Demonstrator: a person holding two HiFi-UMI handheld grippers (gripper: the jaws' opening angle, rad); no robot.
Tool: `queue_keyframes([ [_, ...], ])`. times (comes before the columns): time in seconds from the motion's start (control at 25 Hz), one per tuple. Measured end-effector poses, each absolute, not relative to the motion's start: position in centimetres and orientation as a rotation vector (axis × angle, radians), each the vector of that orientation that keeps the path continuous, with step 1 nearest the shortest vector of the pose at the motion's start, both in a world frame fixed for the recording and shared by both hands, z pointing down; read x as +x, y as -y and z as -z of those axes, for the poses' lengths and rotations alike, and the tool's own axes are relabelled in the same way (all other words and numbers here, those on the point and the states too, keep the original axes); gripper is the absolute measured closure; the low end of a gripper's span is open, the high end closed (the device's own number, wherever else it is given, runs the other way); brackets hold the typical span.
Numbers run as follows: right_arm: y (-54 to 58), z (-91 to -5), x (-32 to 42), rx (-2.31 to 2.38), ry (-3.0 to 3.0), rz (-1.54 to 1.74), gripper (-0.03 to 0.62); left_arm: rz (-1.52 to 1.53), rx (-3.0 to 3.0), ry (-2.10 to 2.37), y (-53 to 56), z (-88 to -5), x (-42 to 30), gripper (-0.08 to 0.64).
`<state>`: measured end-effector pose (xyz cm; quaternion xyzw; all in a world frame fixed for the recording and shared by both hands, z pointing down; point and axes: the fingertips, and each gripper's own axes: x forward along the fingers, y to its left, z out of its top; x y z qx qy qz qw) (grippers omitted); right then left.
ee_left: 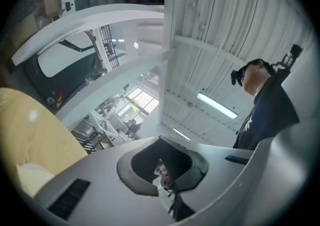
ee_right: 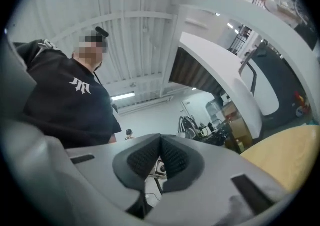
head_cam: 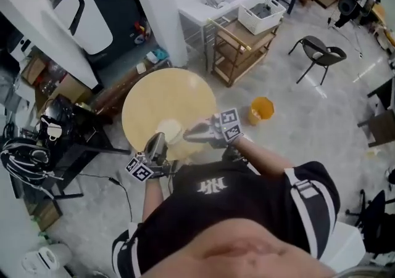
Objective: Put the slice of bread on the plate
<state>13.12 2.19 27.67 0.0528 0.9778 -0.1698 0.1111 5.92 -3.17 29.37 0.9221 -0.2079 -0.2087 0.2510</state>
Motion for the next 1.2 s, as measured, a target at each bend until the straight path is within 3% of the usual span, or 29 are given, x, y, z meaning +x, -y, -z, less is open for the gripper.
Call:
queue_keyframes([
  [0.44,-18.8,-31.3,23.7,0.133,-2.877,0.608,0.589,0.200,2.557,0.579,-18.1,-29.6,21.3,0.548],
  [0.96,-30.9,-30.3,20.5,0.057,-2.965,0.427,0.590,-0.003,2.729,0.505,-31.6,-31.2,20.3,0.548],
  [1.2,-38.2,-33.3,16.6,-0.189,-3.070,0.423,0.589,0.088,2.603,0.520,-41.7,-34.5,14.8,0.548],
])
